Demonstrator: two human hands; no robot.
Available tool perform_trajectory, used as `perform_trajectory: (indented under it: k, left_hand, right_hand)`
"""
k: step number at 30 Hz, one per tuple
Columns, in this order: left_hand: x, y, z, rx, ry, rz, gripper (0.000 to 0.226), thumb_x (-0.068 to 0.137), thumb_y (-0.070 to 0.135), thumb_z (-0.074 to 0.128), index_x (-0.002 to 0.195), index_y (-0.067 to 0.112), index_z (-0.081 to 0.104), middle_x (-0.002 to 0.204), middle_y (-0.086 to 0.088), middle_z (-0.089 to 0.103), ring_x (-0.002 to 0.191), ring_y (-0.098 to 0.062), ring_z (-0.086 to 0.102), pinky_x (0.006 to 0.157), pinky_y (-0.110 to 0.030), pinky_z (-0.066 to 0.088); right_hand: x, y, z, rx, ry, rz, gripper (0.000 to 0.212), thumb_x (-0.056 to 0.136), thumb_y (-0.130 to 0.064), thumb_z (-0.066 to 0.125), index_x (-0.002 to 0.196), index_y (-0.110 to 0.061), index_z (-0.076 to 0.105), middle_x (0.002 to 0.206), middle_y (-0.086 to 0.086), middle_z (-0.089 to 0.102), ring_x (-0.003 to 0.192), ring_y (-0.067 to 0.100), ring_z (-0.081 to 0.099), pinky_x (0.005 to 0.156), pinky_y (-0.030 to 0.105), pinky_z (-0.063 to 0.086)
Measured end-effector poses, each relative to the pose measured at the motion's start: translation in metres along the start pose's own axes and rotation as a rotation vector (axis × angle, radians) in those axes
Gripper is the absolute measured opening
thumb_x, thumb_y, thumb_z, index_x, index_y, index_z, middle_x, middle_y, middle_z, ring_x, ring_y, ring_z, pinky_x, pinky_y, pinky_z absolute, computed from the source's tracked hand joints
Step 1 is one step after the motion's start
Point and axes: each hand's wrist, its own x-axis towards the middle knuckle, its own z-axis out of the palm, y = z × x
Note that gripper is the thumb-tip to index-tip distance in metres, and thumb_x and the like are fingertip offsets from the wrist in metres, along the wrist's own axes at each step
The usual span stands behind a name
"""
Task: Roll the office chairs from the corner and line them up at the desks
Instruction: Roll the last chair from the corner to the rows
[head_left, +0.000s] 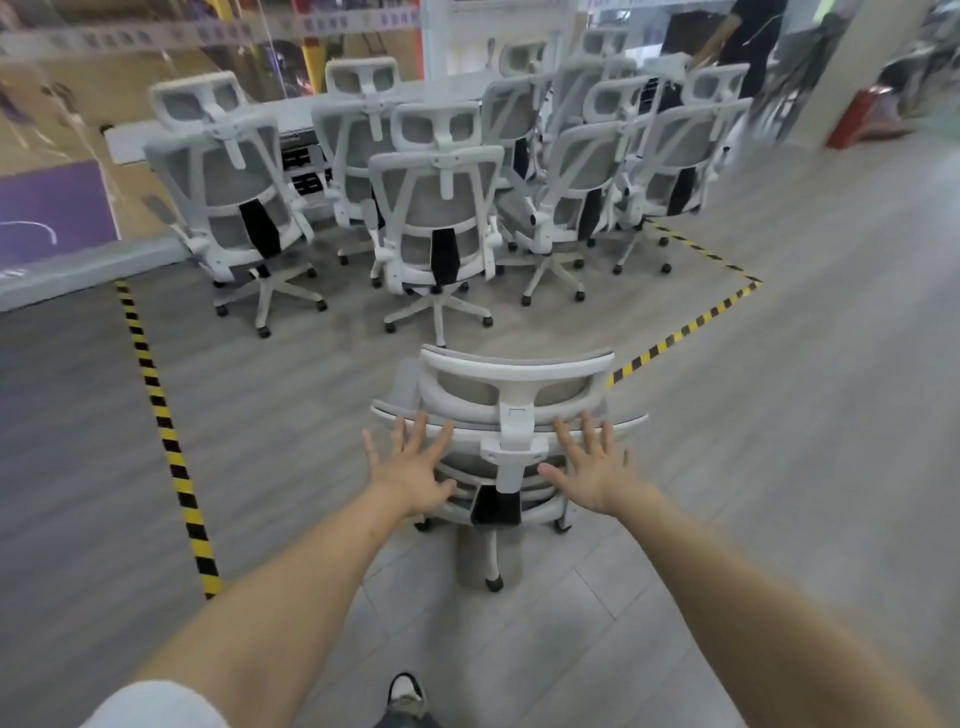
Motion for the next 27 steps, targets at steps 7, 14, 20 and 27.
perform_trajectory:
  k: [7,14,20,27]
  left_hand:
    - [0.060,-0.054,-0.025,-0.048,0.038,-0.102,0.088,0.096,0.069,0.040,0.157,0.050,-0.021,0.169,0.000,-0.031,0.155,-0.032,-0.026,0.115,-0.077,-0.011]
    - [0.116,-0.121,-0.059,-0.142,0.041,-0.238,0.088,0.098,0.065,0.040,0.157,0.050,-0.023,0.167,0.000,-0.034,0.154,-0.032,-0.029,0.113,-0.082,-0.003]
    - [0.162,-0.186,-0.086,-0.207,0.035,-0.319,0.091,0.097,0.065,0.043,0.157,0.049,-0.023,0.168,-0.003,-0.031,0.154,-0.033,-0.029,0.114,-0.082,-0.002]
    - [0.205,-0.257,-0.125,-0.253,-0.023,-0.388,0.089,0.097,0.067,0.044,0.160,0.047,-0.016,0.169,-0.003,-0.030,0.155,-0.035,-0.025,0.113,-0.082,-0.004]
  right_hand:
    - [0.106,-0.045,-0.046,-0.105,0.008,-0.130,0.082,0.093,-0.083,0.022,0.156,-0.053,-0.022,0.167,-0.002,-0.034,0.154,0.033,-0.028,0.122,0.066,-0.002]
    - [0.205,-0.122,-0.096,-0.176,-0.044,-0.241,0.083,0.093,-0.084,0.020,0.155,-0.052,-0.025,0.165,-0.004,-0.037,0.153,0.030,-0.031,0.124,0.063,-0.003]
    - [0.288,-0.194,-0.123,-0.196,-0.069,-0.335,0.086,0.092,-0.086,0.021,0.155,-0.051,-0.026,0.162,-0.003,-0.042,0.151,0.030,-0.036,0.123,0.066,-0.005]
    - [0.370,-0.269,-0.147,-0.270,-0.038,-0.400,0.084,0.094,-0.083,0.021,0.156,-0.050,-0.024,0.165,0.000,-0.038,0.153,0.031,-0.032,0.124,0.066,0.002]
